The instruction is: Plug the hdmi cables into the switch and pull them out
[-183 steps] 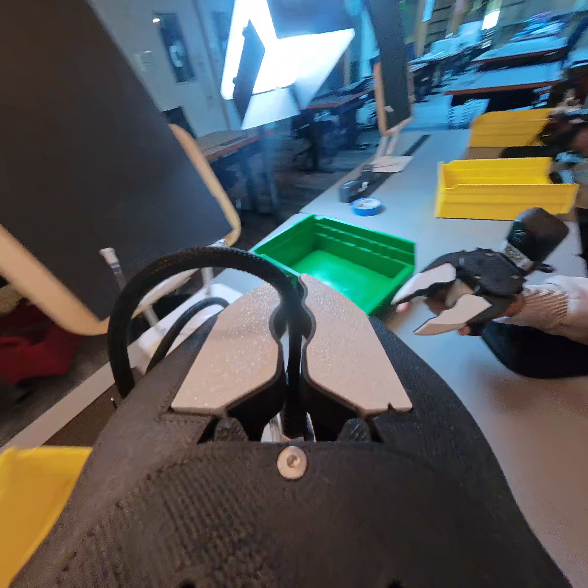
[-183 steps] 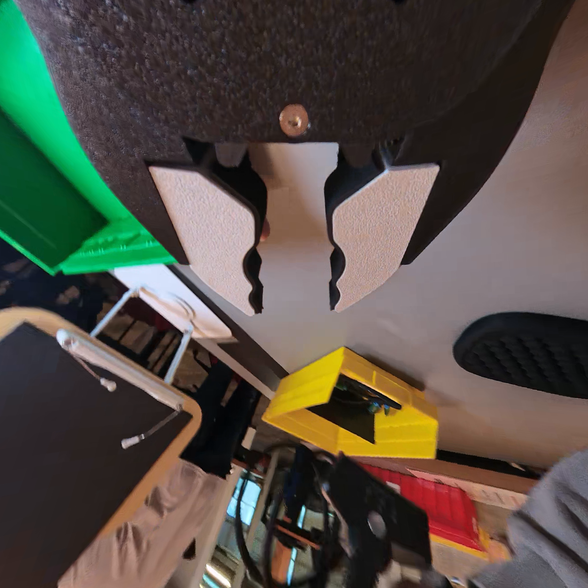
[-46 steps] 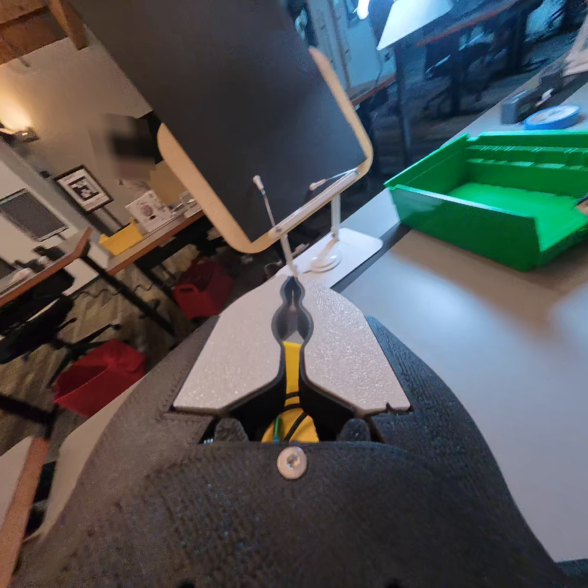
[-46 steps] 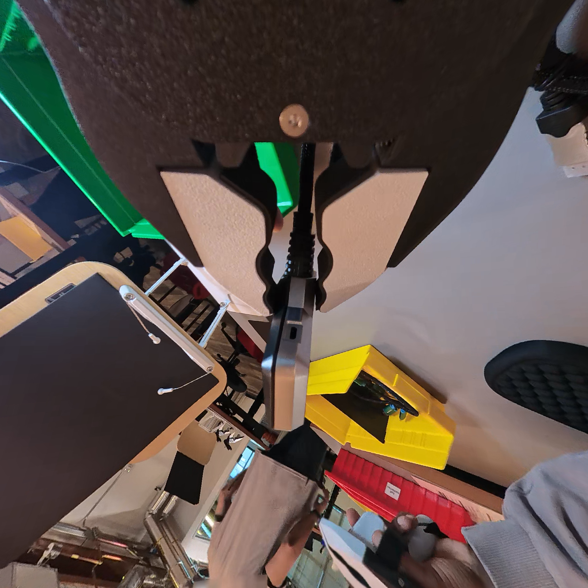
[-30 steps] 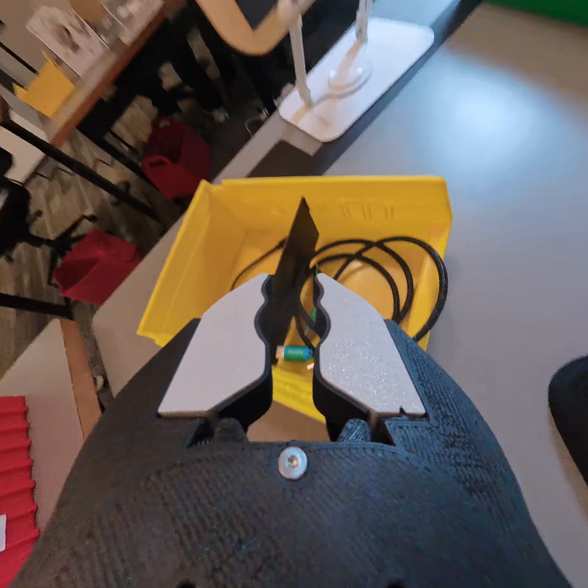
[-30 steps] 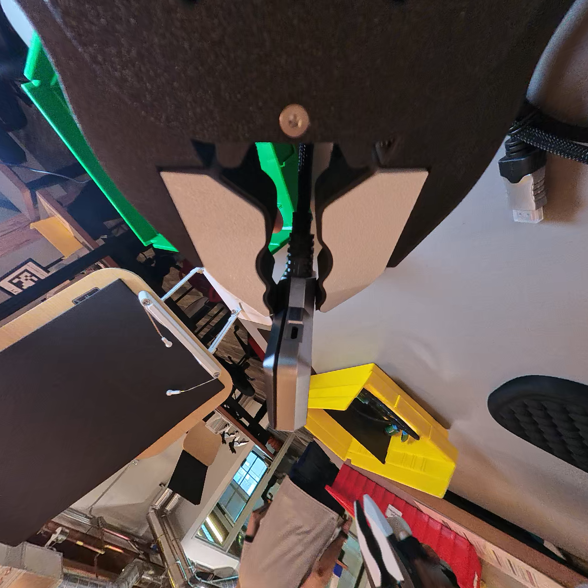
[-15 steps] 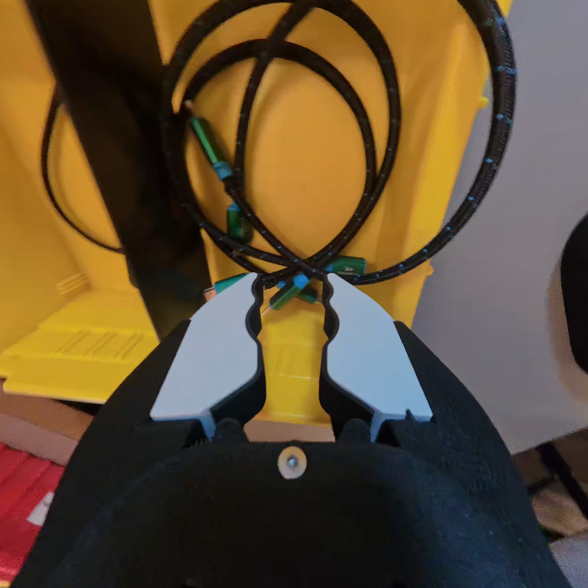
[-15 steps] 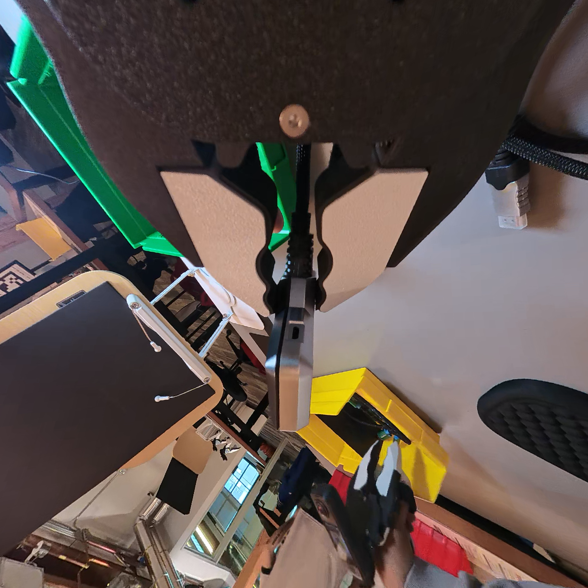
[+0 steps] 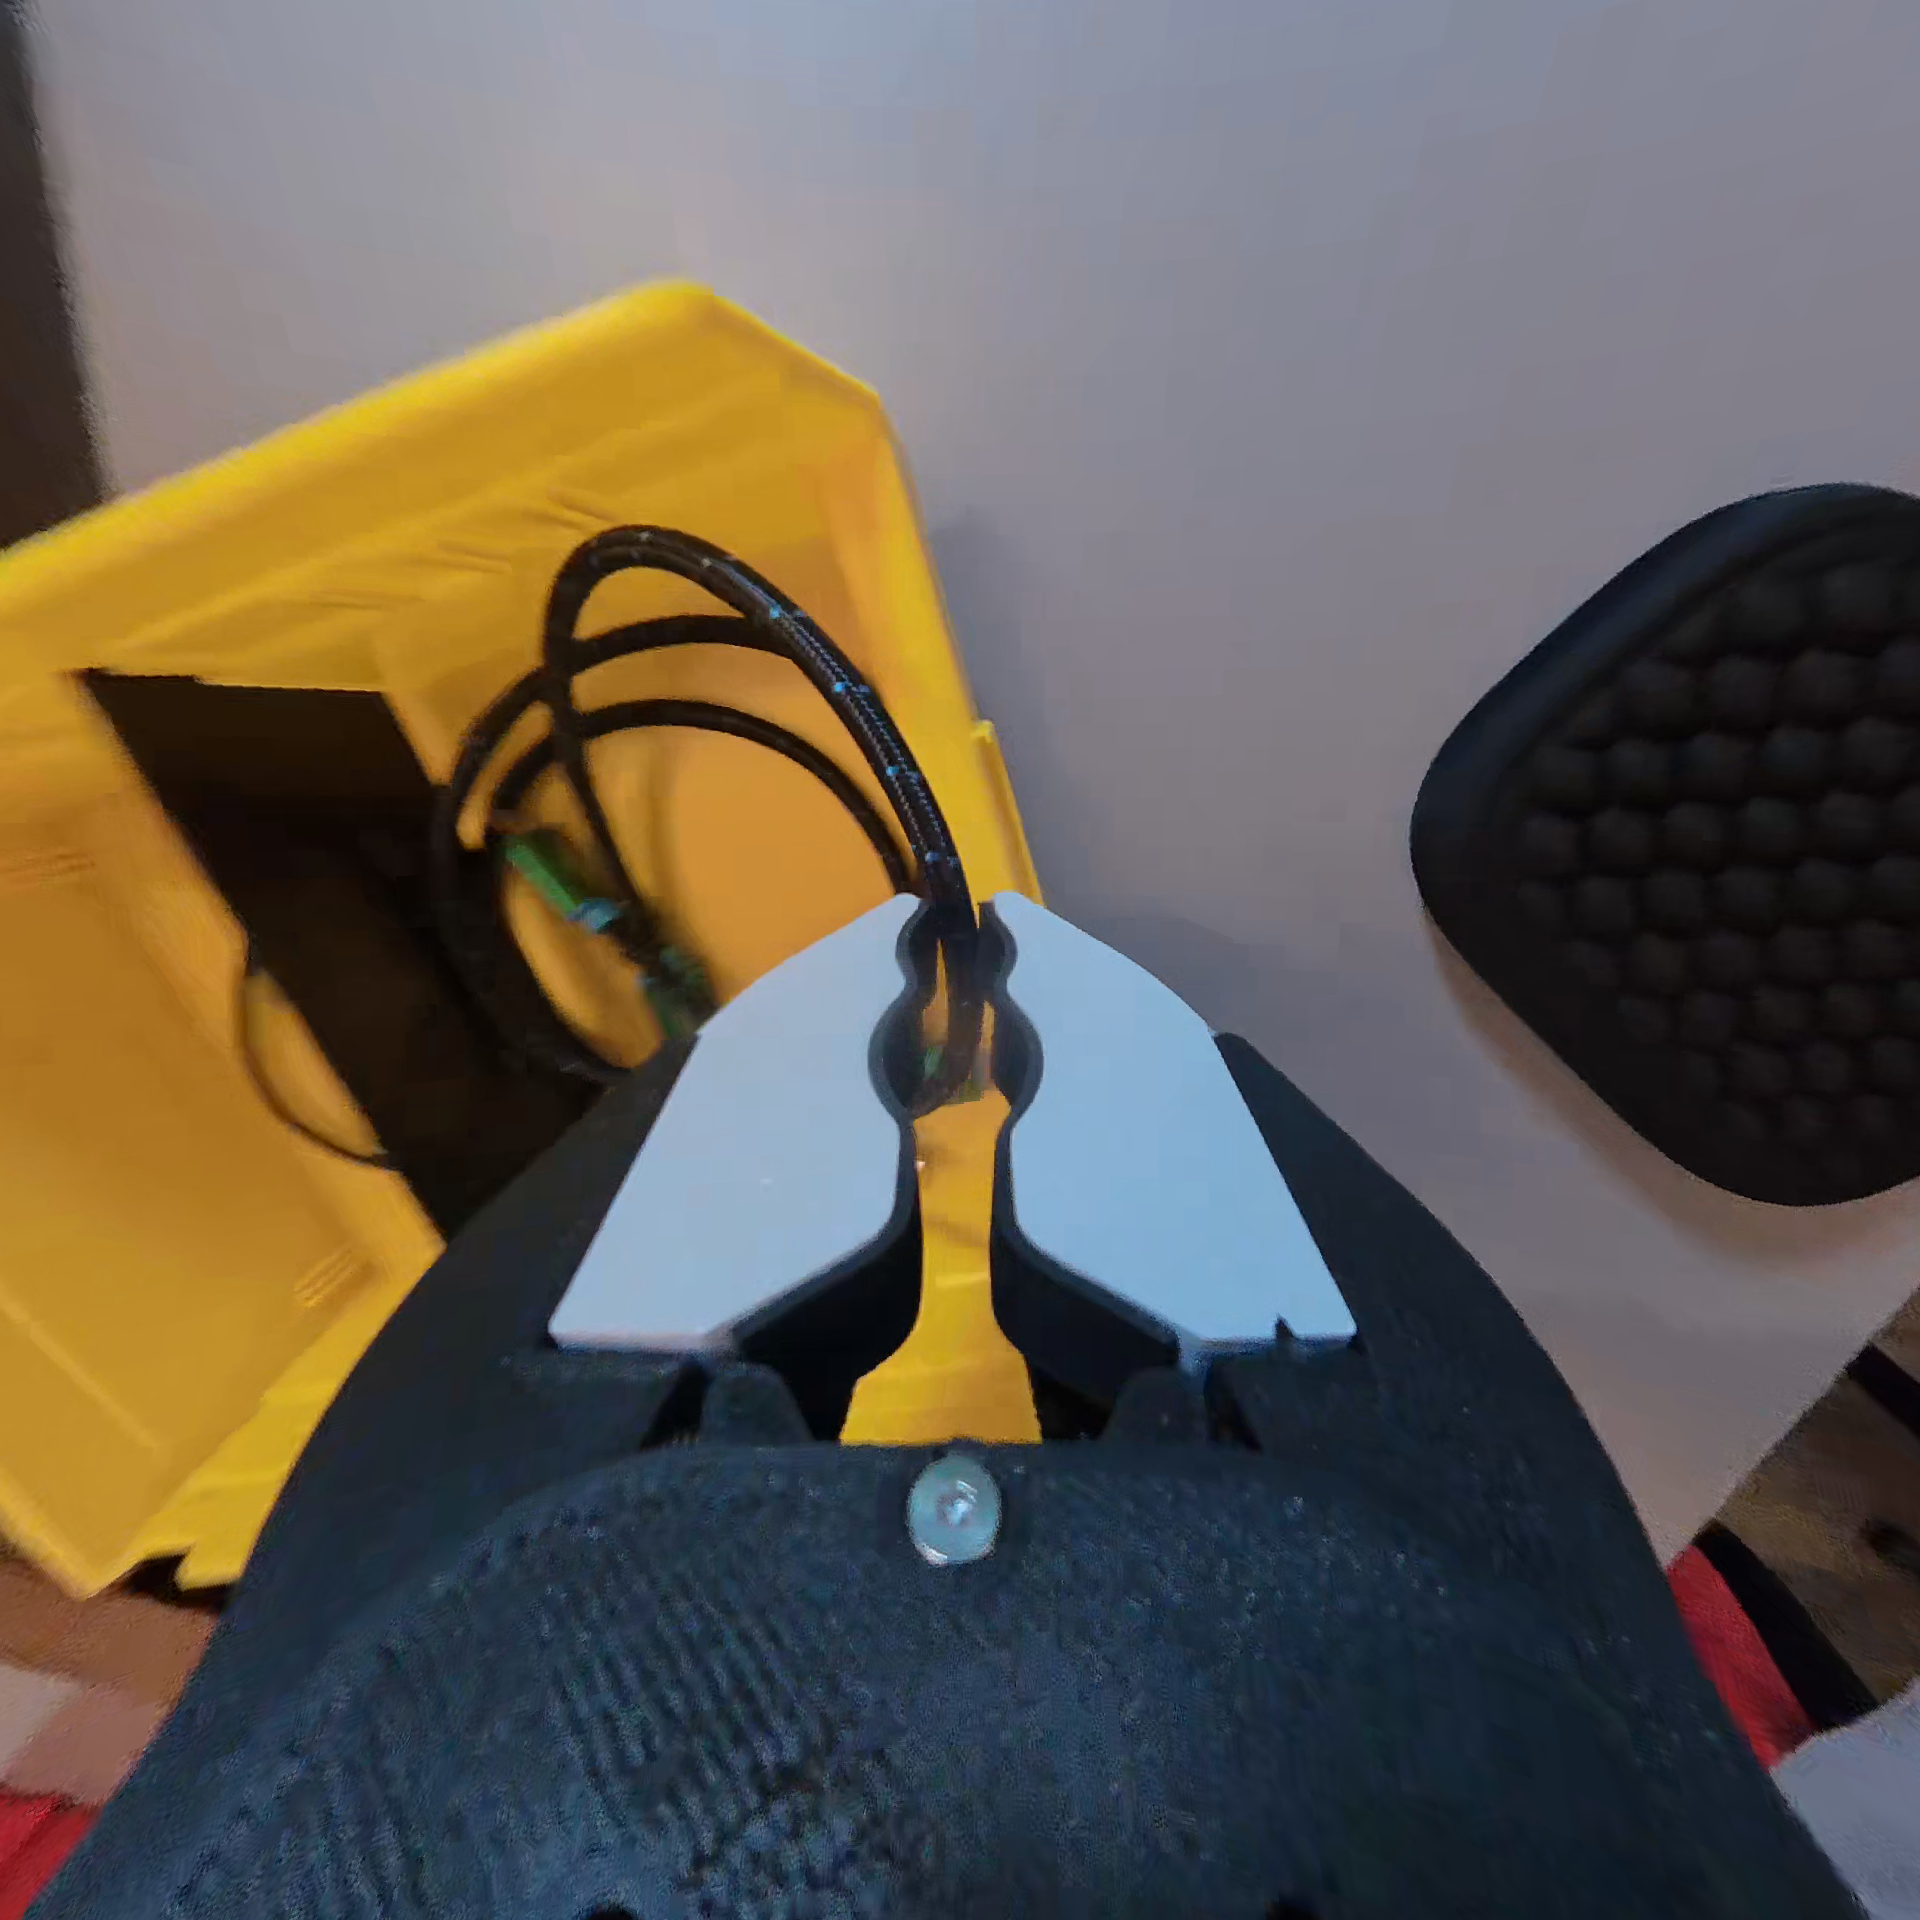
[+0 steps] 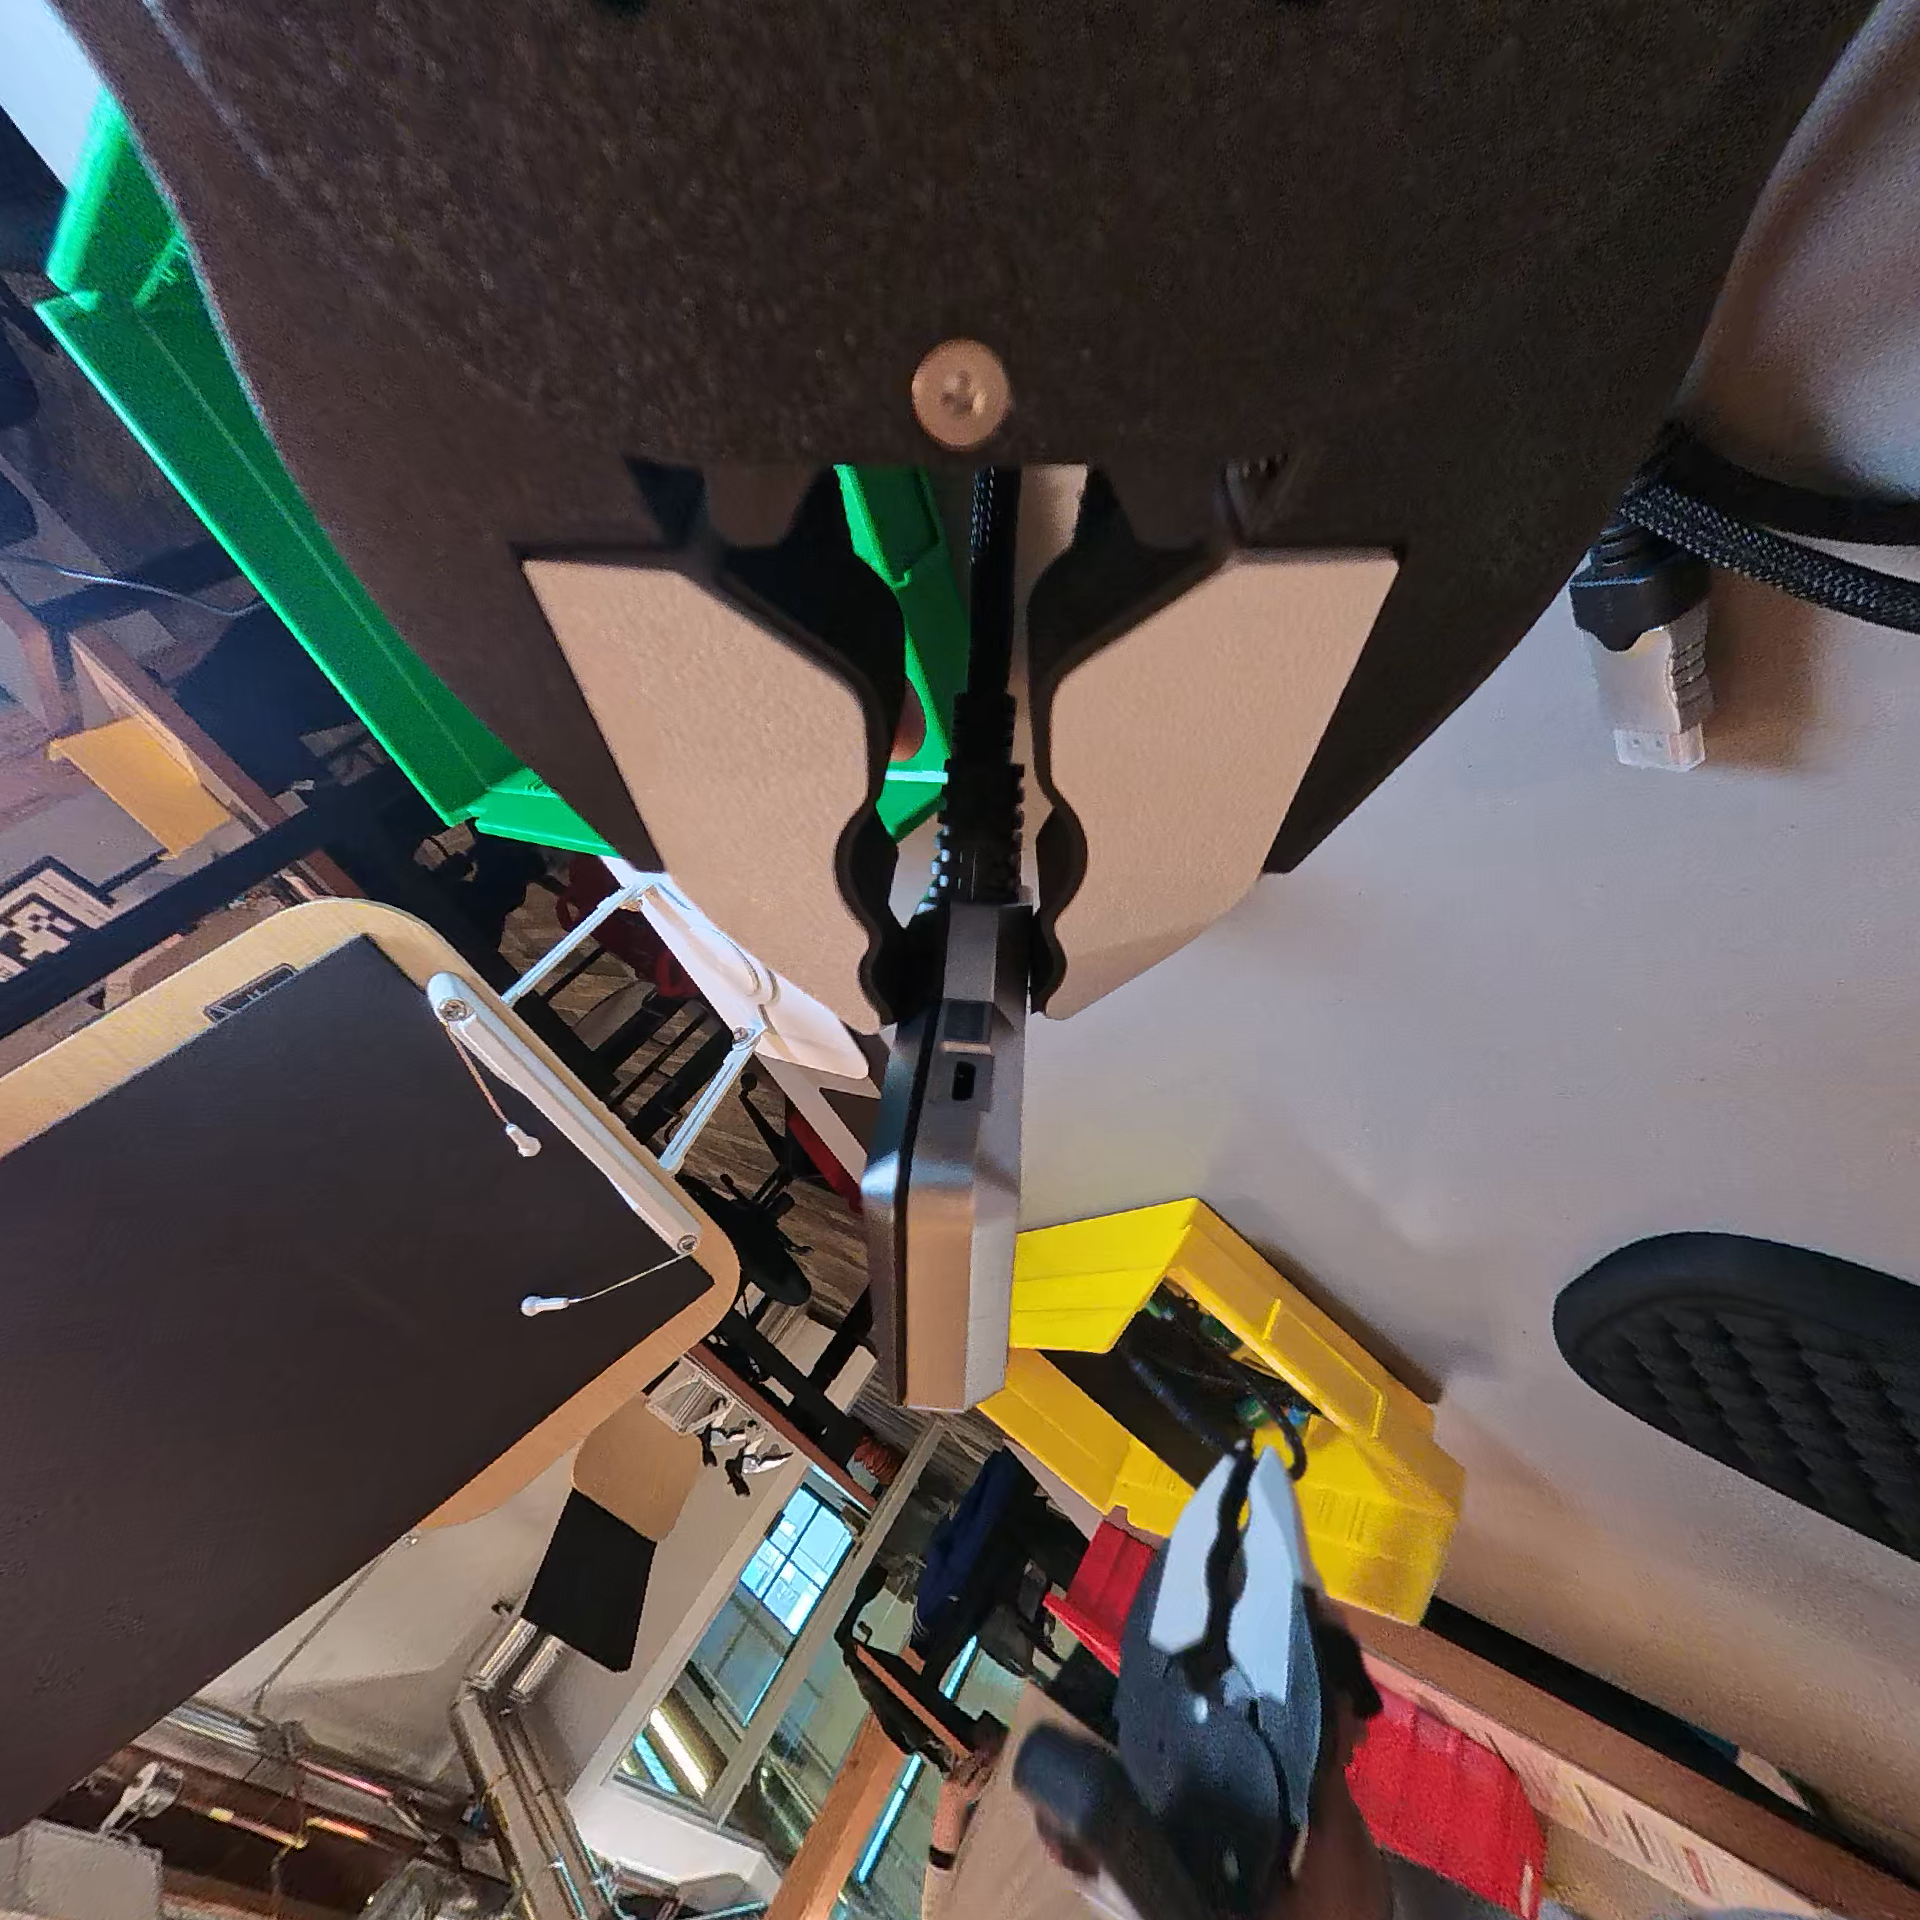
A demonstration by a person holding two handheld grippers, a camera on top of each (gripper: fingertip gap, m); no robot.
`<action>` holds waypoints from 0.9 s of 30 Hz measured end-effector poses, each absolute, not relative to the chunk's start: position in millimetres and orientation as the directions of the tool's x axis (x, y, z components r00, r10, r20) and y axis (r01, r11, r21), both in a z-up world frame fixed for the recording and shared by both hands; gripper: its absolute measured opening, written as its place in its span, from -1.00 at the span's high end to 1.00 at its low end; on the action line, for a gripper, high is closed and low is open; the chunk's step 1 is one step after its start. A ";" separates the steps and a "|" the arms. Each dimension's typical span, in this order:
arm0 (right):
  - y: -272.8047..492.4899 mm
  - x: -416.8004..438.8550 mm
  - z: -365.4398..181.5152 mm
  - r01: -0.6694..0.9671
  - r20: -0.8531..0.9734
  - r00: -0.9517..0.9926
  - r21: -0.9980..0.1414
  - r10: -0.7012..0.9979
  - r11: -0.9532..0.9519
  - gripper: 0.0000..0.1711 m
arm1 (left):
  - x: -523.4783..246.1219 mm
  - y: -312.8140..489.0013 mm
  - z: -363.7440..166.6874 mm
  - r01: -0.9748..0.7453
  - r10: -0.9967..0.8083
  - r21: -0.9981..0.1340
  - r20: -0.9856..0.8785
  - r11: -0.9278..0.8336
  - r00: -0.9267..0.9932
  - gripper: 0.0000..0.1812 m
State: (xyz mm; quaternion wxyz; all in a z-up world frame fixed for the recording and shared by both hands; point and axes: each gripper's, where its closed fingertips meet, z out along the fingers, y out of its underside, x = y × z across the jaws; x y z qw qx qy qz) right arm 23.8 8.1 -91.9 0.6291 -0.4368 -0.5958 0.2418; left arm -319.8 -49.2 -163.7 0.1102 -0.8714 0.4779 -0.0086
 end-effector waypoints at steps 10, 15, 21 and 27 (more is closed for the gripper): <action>8.7 24.4 -90.0 0.203 0.528 0.187 -0.846 0.829 0.493 0.73 | -219.4 -71.7 -10.7 -0.722 -0.820 -0.678 -0.332 -0.136 0.466 0.92; 8.1 26.2 -88.7 0.209 0.539 0.202 -0.840 0.818 0.501 0.73 | -158.5 -75.0 -54.6 -0.523 -0.875 -0.826 -0.079 -0.211 0.477 0.92; 10.5 27.1 -93.3 0.213 0.527 0.202 -0.846 0.825 0.488 0.73 | -173.9 -15.9 -148.4 -0.405 -0.725 -0.786 0.078 -0.468 0.685 0.90; 13.6 27.0 -98.0 0.215 0.516 0.194 -0.852 0.834 0.477 0.73 | -160.6 -14.5 -140.1 -0.516 -0.736 -0.785 -0.118 -0.342 0.667 0.76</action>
